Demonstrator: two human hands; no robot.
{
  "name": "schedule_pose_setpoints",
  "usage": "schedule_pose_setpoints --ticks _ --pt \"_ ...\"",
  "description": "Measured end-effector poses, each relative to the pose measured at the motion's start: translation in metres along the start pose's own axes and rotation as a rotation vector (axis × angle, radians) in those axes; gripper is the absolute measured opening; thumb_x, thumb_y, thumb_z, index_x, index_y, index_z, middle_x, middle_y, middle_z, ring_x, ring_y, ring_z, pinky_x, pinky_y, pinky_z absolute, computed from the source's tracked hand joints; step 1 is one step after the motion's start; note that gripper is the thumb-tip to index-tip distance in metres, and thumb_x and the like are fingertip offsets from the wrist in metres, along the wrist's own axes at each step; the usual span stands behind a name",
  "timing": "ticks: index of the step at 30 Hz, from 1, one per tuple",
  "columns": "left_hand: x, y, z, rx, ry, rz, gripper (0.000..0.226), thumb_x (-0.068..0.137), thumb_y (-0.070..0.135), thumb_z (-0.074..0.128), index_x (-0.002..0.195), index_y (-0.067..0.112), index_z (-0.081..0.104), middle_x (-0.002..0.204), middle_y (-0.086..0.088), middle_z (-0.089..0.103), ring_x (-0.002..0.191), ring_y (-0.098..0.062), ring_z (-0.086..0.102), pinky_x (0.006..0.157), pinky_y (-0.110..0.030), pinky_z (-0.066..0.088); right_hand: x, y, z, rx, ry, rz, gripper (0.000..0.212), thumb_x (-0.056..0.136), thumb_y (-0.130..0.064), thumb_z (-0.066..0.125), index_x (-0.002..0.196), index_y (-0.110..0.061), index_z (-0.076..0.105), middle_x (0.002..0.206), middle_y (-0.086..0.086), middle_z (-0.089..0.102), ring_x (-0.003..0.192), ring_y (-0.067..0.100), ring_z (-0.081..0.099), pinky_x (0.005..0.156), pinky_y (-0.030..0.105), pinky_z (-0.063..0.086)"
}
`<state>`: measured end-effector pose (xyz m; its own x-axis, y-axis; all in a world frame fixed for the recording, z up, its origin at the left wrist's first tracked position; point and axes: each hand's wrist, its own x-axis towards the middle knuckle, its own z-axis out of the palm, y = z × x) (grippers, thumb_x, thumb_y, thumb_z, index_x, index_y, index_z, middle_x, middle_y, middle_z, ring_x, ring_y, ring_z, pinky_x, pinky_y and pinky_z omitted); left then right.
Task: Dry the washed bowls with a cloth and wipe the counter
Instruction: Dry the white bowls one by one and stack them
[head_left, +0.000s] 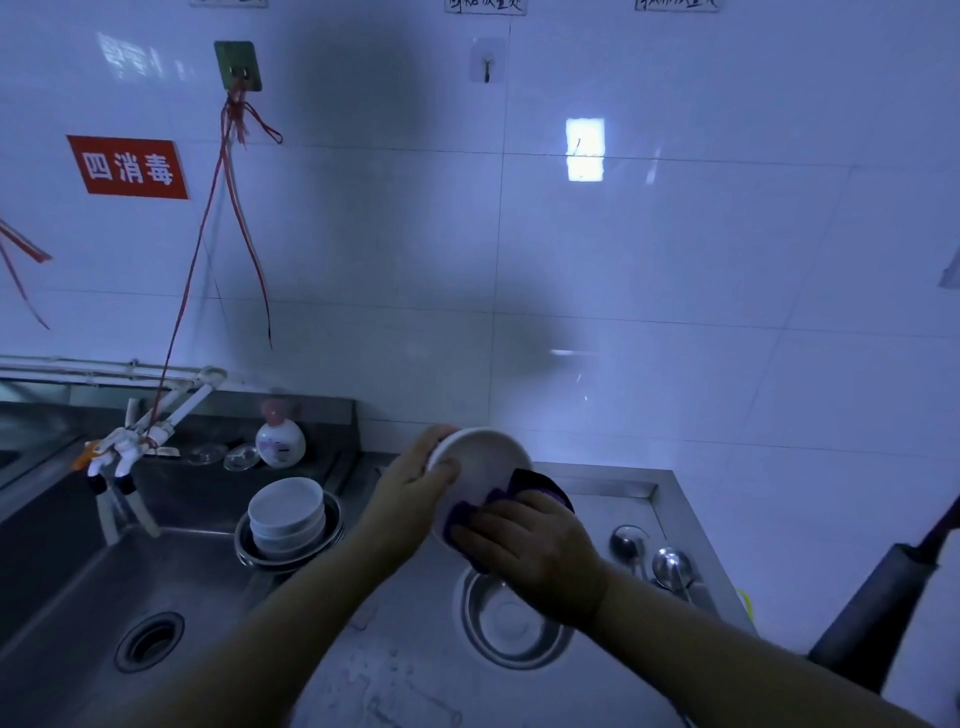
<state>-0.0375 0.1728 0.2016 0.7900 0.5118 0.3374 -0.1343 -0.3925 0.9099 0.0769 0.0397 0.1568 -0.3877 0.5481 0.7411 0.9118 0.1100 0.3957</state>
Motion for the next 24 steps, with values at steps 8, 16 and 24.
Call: schedule_pose_setpoints --ticks 8,16,24 --pt "0.009 -0.002 -0.013 -0.121 -0.152 -0.199 0.037 0.064 0.036 0.064 0.101 0.033 0.066 0.094 0.002 0.069 0.086 -0.015 0.065 0.064 -0.022 0.051 -0.002 0.018 -0.003 -0.053 -0.094 -0.022 0.011 0.092 -0.017 0.062 0.095 -0.015 0.072 0.092 0.003 0.072 0.079 0.019 0.066 0.066 0.034 0.053" --pt "-0.009 -0.008 0.020 -0.144 0.136 0.017 0.037 0.088 0.028 0.048 0.120 0.045 0.041 0.110 0.022 0.051 0.090 0.012 0.054 0.070 -0.010 0.048 0.025 -0.035 0.009 0.043 0.055 0.484 0.018 0.094 -0.024 0.060 0.104 -0.014 0.071 0.096 0.002 0.073 0.083 0.015 0.066 0.074 0.032 0.054" --pt "-0.001 -0.001 -0.008 -0.011 -0.010 -0.014 0.033 0.070 0.038 0.051 0.101 0.038 0.063 0.094 0.008 0.067 0.088 -0.011 0.060 0.076 -0.033 0.050 0.001 0.006 -0.005 -0.067 -0.095 -0.013 0.014 0.093 -0.014 0.061 0.098 -0.012 0.074 0.104 0.005 0.072 0.092 0.019 0.067 0.078 0.034 0.053"
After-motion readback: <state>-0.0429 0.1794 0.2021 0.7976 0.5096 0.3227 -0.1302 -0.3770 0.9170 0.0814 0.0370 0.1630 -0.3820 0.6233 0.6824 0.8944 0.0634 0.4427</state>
